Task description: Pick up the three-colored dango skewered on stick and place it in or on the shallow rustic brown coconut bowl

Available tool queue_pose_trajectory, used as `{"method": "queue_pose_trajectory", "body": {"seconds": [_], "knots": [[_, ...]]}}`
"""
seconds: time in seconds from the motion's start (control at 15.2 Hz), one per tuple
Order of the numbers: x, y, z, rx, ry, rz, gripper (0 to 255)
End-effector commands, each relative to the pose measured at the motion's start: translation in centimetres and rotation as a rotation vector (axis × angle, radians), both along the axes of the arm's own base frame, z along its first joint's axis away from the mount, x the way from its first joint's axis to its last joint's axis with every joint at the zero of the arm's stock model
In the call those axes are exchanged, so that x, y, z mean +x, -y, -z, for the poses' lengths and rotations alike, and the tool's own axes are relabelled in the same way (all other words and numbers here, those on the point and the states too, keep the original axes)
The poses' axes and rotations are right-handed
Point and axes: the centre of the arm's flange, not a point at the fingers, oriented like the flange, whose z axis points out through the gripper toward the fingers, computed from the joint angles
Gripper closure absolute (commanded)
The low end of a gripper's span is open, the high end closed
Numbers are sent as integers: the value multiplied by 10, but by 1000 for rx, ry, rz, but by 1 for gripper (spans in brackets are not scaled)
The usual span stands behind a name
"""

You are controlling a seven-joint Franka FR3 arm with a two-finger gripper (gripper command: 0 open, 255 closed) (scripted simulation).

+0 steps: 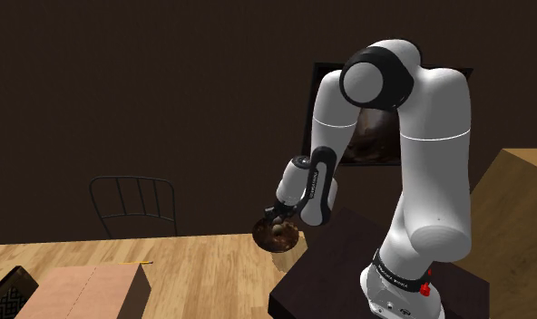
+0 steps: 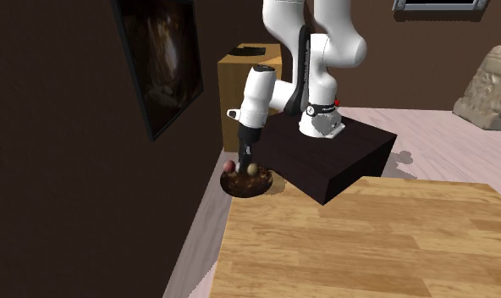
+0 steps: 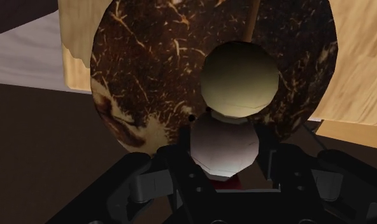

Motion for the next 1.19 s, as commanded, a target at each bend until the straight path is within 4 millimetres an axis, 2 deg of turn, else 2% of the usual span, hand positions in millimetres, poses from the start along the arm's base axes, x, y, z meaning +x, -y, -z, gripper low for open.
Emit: {"method": "queue_pose_trajectory", "body": {"seconds": [0.0,0.13,0.59,0.66,0.99,1.12], "knots": [[0,0,12,0,1,0,255],[0,0,19,0,1,0,255],[0,0,19,0,1,0,255],[0,0,19,0,1,0,0],[0,0,19,0,1,0,0],[-7,0,-7,0,1,0,0]]}}
